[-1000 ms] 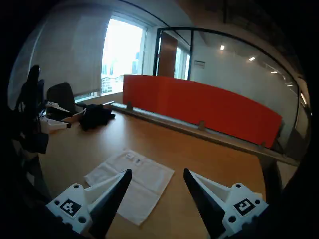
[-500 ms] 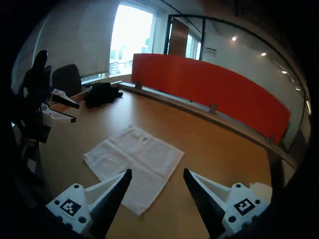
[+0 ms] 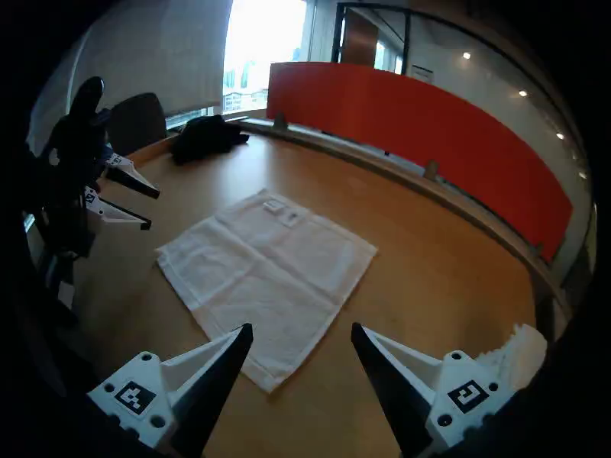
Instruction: Fold towel
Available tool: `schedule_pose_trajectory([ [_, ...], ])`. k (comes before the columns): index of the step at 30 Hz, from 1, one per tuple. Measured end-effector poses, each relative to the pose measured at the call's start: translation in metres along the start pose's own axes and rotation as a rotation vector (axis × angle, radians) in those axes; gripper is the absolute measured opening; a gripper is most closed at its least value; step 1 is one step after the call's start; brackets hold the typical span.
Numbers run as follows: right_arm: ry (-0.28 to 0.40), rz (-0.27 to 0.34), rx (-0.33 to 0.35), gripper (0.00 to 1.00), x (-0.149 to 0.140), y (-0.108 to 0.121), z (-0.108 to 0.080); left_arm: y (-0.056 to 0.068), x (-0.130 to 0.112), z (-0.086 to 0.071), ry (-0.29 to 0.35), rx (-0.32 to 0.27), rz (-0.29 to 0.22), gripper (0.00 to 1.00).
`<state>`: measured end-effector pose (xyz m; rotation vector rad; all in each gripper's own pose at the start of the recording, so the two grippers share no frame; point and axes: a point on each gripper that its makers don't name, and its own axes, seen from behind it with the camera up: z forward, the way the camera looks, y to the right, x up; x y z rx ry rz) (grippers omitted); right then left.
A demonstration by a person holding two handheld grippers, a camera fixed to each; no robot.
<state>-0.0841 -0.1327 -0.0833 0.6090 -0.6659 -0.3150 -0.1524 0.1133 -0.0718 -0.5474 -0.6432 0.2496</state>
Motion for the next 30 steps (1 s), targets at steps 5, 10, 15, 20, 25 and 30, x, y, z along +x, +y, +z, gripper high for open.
schedule_pose_trajectory([
  [5, -0.047, -0.003, 0.015, 1.0, -0.024, -0.005, 0.011, 0.004, -0.021, 0.011, -0.048, -0.007, 0.01, 0.95],
  [10, -0.082, 0.001, 0.03, 1.0, -0.043, -0.009, 0.017, 0.008, -0.038, 0.017, -0.086, -0.012, 0.002, 0.95],
  [15, -0.105, 0.003, 0.04, 1.0, -0.055, -0.011, 0.018, 0.013, -0.052, 0.02, -0.119, -0.027, 0.009, 0.95],
  [20, -0.129, -0.007, 0.057, 1.0, -0.065, -0.014, 0.017, 0.019, -0.065, 0.023, -0.153, -0.05, 0.017, 0.95],
  [25, -0.144, -0.018, 0.068, 1.0, -0.071, -0.016, 0.017, 0.021, -0.07, 0.027, -0.17, -0.055, 0.02, 0.95],
  [30, -0.158, -0.026, 0.073, 1.0, -0.076, -0.015, 0.017, 0.025, -0.07, 0.031, -0.176, -0.071, 0.029, 0.95],
])
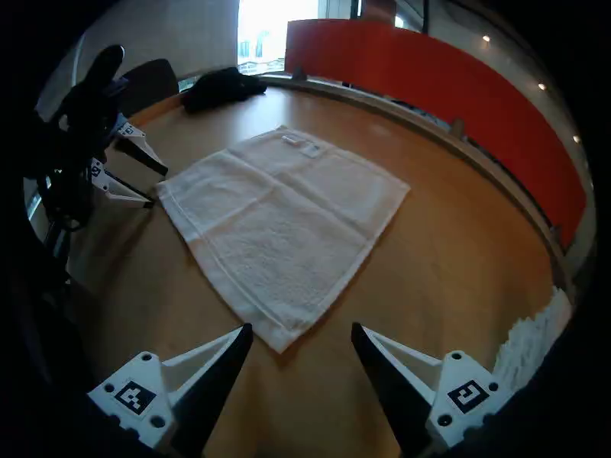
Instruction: Fold towel
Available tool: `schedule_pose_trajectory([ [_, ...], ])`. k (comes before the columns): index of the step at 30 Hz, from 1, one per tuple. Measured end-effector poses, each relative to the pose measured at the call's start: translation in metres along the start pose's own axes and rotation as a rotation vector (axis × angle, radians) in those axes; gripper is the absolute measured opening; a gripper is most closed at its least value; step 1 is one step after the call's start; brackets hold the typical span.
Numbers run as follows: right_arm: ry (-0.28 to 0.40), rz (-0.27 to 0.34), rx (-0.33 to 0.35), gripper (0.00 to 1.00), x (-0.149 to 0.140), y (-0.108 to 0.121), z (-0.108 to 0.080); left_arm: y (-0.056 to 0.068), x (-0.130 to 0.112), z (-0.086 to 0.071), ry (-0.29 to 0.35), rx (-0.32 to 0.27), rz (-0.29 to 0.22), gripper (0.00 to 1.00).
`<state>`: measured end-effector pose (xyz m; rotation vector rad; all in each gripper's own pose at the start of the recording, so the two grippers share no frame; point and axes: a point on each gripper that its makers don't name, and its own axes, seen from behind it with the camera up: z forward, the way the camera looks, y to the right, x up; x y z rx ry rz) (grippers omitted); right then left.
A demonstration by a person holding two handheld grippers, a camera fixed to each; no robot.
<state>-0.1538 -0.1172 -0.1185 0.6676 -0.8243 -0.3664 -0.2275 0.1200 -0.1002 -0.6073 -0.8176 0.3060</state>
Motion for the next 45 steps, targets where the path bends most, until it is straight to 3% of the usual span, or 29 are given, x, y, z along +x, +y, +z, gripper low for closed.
schedule_pose_trajectory([
  [14, -0.015, 0.009, 0.034, 0.98, -0.006, -0.003, 0.007, 0.003, 0.002, 0.005, -0.006, -0.019, 0.015, 0.94],
  [22, -0.021, 0.01, 0.061, 0.9, -0.009, -0.006, 0.011, 0.004, 0.003, 0.007, -0.018, -0.031, 0.025, 0.94],
  [27, -0.025, 0.015, 0.066, 0.8, -0.009, -0.005, 0.011, 0.004, 0.003, 0.007, -0.029, -0.03, 0.022, 0.91],
  [43, -0.025, 0.008, 0.088, 0.27, -0.006, -0.01, 0.013, 0.012, 0.005, 0.008, -0.035, -0.034, 0.029, 0.5],
  [45, -0.026, 0.012, 0.09, 0.23, -0.007, -0.01, 0.013, 0.011, 0.005, 0.008, -0.036, -0.029, 0.022, 0.38],
])
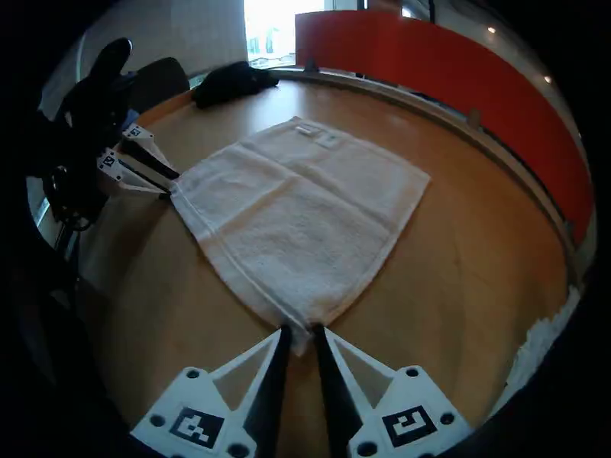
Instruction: Fold towel
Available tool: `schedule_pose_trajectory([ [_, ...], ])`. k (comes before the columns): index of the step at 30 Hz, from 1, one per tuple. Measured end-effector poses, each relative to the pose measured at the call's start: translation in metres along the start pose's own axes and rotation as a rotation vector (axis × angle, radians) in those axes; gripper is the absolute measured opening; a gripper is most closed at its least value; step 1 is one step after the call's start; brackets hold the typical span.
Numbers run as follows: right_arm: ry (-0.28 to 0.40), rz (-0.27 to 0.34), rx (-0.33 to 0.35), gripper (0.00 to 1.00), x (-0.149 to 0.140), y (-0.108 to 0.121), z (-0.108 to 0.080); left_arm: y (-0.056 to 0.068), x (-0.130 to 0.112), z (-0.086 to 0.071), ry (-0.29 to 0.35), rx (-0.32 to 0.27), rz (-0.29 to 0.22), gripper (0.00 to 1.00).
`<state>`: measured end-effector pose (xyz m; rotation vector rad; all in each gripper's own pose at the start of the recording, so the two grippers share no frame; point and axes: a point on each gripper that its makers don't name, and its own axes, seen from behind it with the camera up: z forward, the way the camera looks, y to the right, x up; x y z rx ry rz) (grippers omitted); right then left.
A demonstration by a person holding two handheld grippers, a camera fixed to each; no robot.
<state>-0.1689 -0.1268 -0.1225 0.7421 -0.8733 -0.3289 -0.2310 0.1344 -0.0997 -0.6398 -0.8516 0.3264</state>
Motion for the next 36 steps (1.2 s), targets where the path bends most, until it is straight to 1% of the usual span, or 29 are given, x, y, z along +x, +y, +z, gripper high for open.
schedule_pose_trajectory([
  [2, -0.001, 0.002, 0.003, 0.2, 0.0, -0.001, 0.0, -0.002, 0.001, 0.0, -0.001, 0.007, -0.007, 0.26],
  [6, -0.005, 0.007, 0.014, 0.17, 0.001, -0.005, 0.0, -0.003, 0.002, 0.001, -0.002, 0.015, -0.02, 0.18],
  [8, -0.003, 0.01, 0.015, 0.16, 0.001, -0.007, -0.001, -0.004, 0.003, 0.001, -0.001, 0.019, -0.026, 0.16],
  [15, 0.018, 0.026, 0.014, 0.16, 0.008, -0.011, -0.004, -0.005, 0.004, 0.0, -0.003, 0.031, -0.057, 0.15],
  [21, 0.045, 0.018, 0.007, 0.16, 0.02, -0.011, -0.012, -0.006, 0.011, -0.008, 0.008, 0.036, -0.074, 0.15],
  [27, 0.078, 0.014, -0.002, 0.16, 0.037, -0.012, -0.027, -0.004, 0.022, -0.024, 0.024, 0.039, -0.091, 0.15],
  [36, 0.12, -0.004, -0.013, 0.15, 0.054, -0.017, -0.057, 0.006, 0.034, -0.052, 0.034, 0.028, -0.111, 0.15],
])
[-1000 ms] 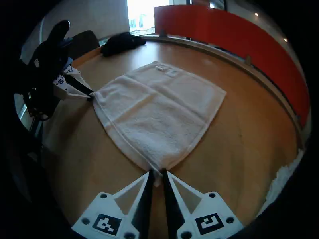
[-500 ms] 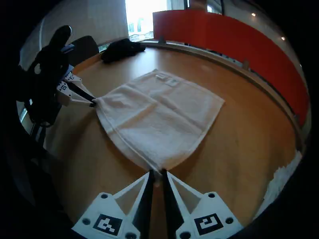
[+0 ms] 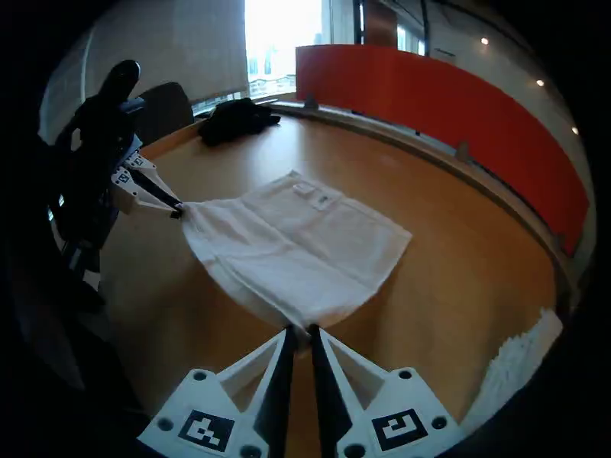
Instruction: Fold towel
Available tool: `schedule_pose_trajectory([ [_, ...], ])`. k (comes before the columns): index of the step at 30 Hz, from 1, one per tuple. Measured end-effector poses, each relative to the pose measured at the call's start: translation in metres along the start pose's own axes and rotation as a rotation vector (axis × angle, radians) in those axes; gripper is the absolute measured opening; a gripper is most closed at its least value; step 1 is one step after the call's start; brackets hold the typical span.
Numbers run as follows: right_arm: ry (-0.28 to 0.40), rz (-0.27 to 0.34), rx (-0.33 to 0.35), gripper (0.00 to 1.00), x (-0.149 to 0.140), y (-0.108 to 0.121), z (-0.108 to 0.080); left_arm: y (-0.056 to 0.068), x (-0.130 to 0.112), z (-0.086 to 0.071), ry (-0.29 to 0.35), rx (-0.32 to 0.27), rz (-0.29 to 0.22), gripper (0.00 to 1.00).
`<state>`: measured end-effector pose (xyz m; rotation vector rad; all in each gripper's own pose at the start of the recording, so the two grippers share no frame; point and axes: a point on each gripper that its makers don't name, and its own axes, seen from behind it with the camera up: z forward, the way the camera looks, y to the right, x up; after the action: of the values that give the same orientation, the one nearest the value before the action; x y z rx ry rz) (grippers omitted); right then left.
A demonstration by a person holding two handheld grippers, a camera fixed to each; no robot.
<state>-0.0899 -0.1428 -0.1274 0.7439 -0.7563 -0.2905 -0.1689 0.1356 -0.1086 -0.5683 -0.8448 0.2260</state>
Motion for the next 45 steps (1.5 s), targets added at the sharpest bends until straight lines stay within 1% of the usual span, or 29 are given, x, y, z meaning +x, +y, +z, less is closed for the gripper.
schedule_pose_trajectory([
  [12, 0.027, -0.015, 0.007, 0.16, 0.02, -0.011, -0.032, 0.011, 0.01, -0.037, -0.002, -0.015, -0.035, 0.15],
  [21, 0.033, -0.022, 0.016, 0.16, 0.029, -0.015, -0.049, 0.016, 0.015, -0.057, -0.005, -0.012, -0.044, 0.15],
  [27, 0.031, -0.03, 0.02, 0.16, 0.032, -0.016, -0.058, 0.024, 0.015, -0.069, -0.012, -0.025, -0.058, 0.15],
  [33, 0.028, -0.034, 0.026, 0.16, 0.034, -0.016, -0.064, 0.027, 0.012, -0.072, -0.015, -0.03, -0.064, 0.15],
  [45, 0.015, -0.049, 0.027, 0.16, 0.032, -0.012, -0.058, 0.024, 0.018, -0.066, -0.01, -0.024, -0.077, 0.15],
])
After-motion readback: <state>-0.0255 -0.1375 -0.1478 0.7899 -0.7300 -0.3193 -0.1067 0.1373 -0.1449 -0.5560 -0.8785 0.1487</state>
